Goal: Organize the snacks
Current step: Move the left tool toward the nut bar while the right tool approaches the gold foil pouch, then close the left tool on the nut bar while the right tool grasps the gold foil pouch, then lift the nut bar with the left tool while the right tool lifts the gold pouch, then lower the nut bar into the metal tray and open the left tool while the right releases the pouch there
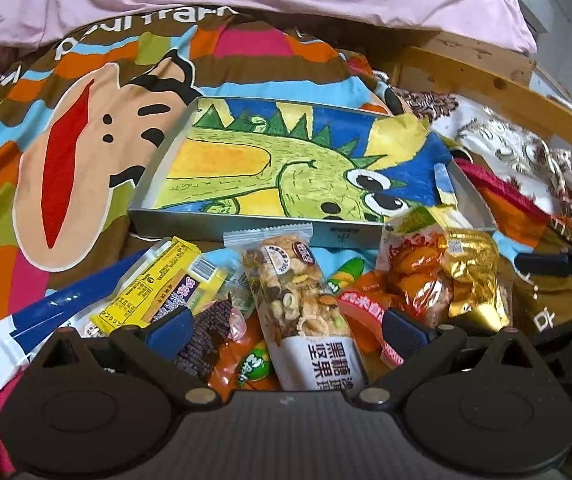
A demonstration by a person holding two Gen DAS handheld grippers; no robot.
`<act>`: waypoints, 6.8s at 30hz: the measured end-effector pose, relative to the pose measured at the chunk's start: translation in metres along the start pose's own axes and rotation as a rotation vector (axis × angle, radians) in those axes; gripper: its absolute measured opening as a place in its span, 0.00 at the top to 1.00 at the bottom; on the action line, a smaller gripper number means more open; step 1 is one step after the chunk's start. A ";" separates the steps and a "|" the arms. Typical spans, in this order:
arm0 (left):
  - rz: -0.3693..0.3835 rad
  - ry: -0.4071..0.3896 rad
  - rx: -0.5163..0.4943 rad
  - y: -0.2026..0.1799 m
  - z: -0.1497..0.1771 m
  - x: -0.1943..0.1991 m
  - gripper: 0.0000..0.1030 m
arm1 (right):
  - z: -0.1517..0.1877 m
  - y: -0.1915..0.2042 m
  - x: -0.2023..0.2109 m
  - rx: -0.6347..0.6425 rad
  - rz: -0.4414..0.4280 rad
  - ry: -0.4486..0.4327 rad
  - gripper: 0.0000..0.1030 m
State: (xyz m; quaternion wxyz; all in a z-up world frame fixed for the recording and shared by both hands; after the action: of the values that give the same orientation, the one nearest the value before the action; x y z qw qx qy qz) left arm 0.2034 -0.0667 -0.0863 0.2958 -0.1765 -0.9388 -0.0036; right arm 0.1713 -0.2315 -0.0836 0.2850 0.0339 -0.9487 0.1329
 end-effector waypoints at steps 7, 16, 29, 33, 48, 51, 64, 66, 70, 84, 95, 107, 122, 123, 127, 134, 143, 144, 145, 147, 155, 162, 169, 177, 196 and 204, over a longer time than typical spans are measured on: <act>0.033 -0.008 -0.047 -0.004 0.002 0.005 0.22 | 0.002 0.001 0.005 -0.033 -0.059 0.011 0.31; 0.078 0.005 -0.019 -0.003 0.005 0.012 0.53 | 0.007 0.018 0.019 0.078 -0.155 0.006 0.31; 0.093 0.039 0.063 0.006 0.007 0.007 0.33 | 0.009 0.010 0.021 -0.015 -0.166 0.008 0.14; 0.073 0.025 0.056 0.007 0.008 0.005 0.33 | 0.014 0.013 0.016 -0.005 -0.161 0.031 0.14; 0.064 0.022 0.048 0.002 0.009 0.012 0.56 | 0.015 0.020 0.022 0.076 -0.175 0.006 0.34; 0.069 0.018 0.065 0.003 0.008 0.014 0.59 | 0.015 0.022 0.024 0.111 -0.165 -0.004 0.35; 0.096 0.050 0.145 0.003 0.007 0.021 0.61 | 0.017 0.036 0.031 0.320 -0.095 -0.083 0.36; 0.115 0.085 0.221 0.006 0.009 0.022 0.61 | 0.018 0.037 0.031 0.341 -0.085 -0.085 0.36; 0.115 0.114 0.245 0.009 0.015 0.023 0.61 | 0.021 0.044 0.032 0.428 -0.057 -0.104 0.37; 0.132 0.127 0.184 0.005 0.015 0.015 0.59 | 0.027 0.052 0.033 0.534 -0.034 -0.115 0.73; 0.129 0.116 0.186 0.004 0.015 0.018 0.60 | 0.016 0.019 0.020 0.155 -0.111 -0.038 0.22; 0.128 0.111 0.225 0.008 0.015 0.021 0.60 | 0.010 -0.003 0.008 -0.108 -0.172 -0.026 0.30; 0.141 0.065 0.235 0.007 0.010 0.031 0.61 | 0.015 0.021 0.018 0.189 -0.096 -0.058 0.41; 0.142 0.060 0.239 0.008 0.009 0.032 0.61 | 0.016 0.025 0.020 0.239 -0.077 -0.071 0.41; 0.145 0.038 0.251 0.009 0.007 0.035 0.61 | 0.017 0.030 0.026 0.320 -0.036 -0.089 0.45; 0.149 -0.026 0.285 0.013 -0.003 0.039 0.61 | 0.009 0.024 0.026 0.327 0.010 -0.116 0.83; 0.150 -0.011 0.287 0.012 0.000 0.028 0.61 | -0.001 0.001 0.016 0.045 -0.059 -0.104 0.26; 0.149 -0.009 0.292 0.013 0.000 0.028 0.61 | -0.002 -0.003 0.011 0.006 -0.058 -0.100 0.26; 0.150 -0.010 0.297 0.013 0.000 0.027 0.61 | -0.004 -0.008 0.005 -0.042 -0.061 -0.091 0.26; 0.159 -0.016 0.294 0.013 -0.001 0.026 0.61 | -0.006 -0.019 -0.010 -0.152 -0.066 -0.065 0.26; 0.165 -0.055 0.278 0.013 -0.004 0.023 0.61 | -0.007 -0.029 -0.024 -0.236 -0.053 -0.041 0.45; 0.162 -0.056 0.295 0.016 -0.004 0.026 0.61 | 0.000 -0.039 -0.028 -0.279 -0.041 -0.029 0.38; 0.171 -0.089 0.293 0.017 -0.010 0.028 0.62 | -0.006 -0.031 -0.016 -0.244 -0.047 -0.048 0.67; 0.172 -0.138 0.320 0.022 -0.023 0.024 0.62 | -0.011 -0.012 -0.003 -0.047 0.014 -0.105 0.70; 0.160 -0.301 0.453 0.048 -0.084 -0.029 0.62 | -0.068 -0.027 -0.028 0.023 0.074 -0.359 0.70; 0.120 -0.343 0.443 0.053 -0.091 -0.071 0.62 | -0.077 -0.010 -0.075 0.033 0.035 -0.317 0.70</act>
State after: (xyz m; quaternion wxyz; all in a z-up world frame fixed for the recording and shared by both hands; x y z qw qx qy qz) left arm 0.3257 -0.0506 -0.0565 0.1636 -0.1610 -0.9409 0.2491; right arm 0.2764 -0.2214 -0.0612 0.1286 0.0426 -0.9799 0.1465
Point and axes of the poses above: each gripper's, at about its wrist camera, not at the fingertips, and x roughly against the way its jaws point, y to its left, z to its underside, the point moved 3 cm from there along -x, roughly the way its jaws point, and after that the axes turned 8 degrees about -y, right-handed, at the moved point
